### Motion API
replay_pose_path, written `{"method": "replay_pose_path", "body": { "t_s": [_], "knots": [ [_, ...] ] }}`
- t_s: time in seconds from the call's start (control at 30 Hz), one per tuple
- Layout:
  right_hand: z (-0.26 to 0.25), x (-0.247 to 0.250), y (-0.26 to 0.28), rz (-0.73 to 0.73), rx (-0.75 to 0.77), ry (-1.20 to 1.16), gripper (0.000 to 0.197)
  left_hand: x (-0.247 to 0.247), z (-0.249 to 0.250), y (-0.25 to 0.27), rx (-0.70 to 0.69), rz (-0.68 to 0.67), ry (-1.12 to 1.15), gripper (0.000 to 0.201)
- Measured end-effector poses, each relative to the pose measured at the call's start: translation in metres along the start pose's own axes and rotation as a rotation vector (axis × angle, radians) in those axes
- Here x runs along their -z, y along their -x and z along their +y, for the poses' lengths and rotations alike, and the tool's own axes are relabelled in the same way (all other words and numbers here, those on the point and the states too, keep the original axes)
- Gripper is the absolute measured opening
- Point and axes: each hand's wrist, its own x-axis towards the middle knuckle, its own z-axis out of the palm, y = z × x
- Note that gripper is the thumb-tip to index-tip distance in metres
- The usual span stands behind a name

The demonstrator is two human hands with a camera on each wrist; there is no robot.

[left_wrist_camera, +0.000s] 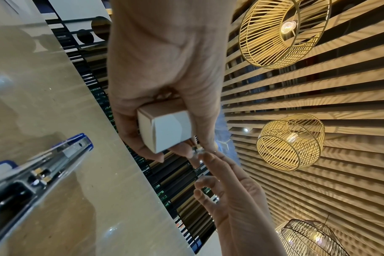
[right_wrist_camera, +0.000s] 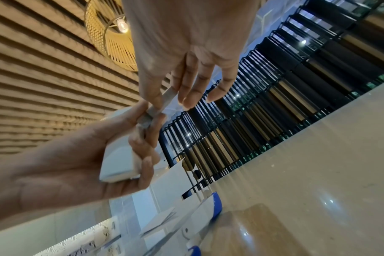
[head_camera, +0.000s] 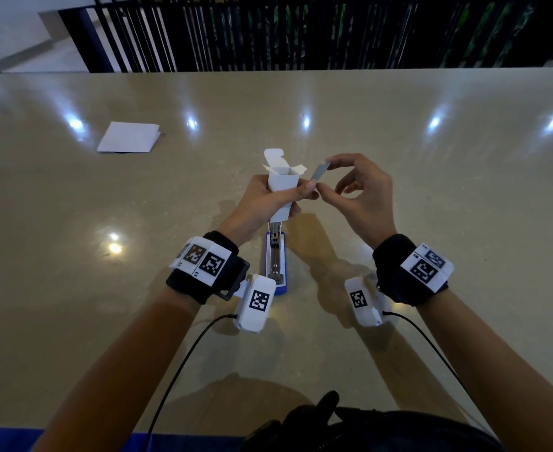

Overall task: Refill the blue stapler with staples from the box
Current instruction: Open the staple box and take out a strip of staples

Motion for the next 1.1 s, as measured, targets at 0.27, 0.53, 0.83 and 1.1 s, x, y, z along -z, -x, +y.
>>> {"method": "replay_pose_path", "body": {
  "t_s": [0.27, 0.53, 0.83, 1.1],
  "knots": [
    [0.001, 0.003, -0.008, -0.049, -0.208, -0.409, 0.017, -0.002, -0.002, -0.001, -0.029, -0.024, 0.027, 0.025],
    [0.002, 0.008, -0.018, 0.036, -0.230, -0.483, 0.010, -0.003, -0.003, -0.003, -0.086, -0.046, 0.004, 0.012],
    [-0.008, 0.019, -0.034, 0.280, -0.141, -0.512, 0.008, -0.001, -0.010, -0.007, -0.158, -0.006, 0.017, 0.007],
    [-0.031, 0.000, -0.022, 0.134, -0.034, -0.376, 0.007, -0.013, -0.006, -0.011, -0.255, 0.043, 0.030, 0.013]
  ]
}}
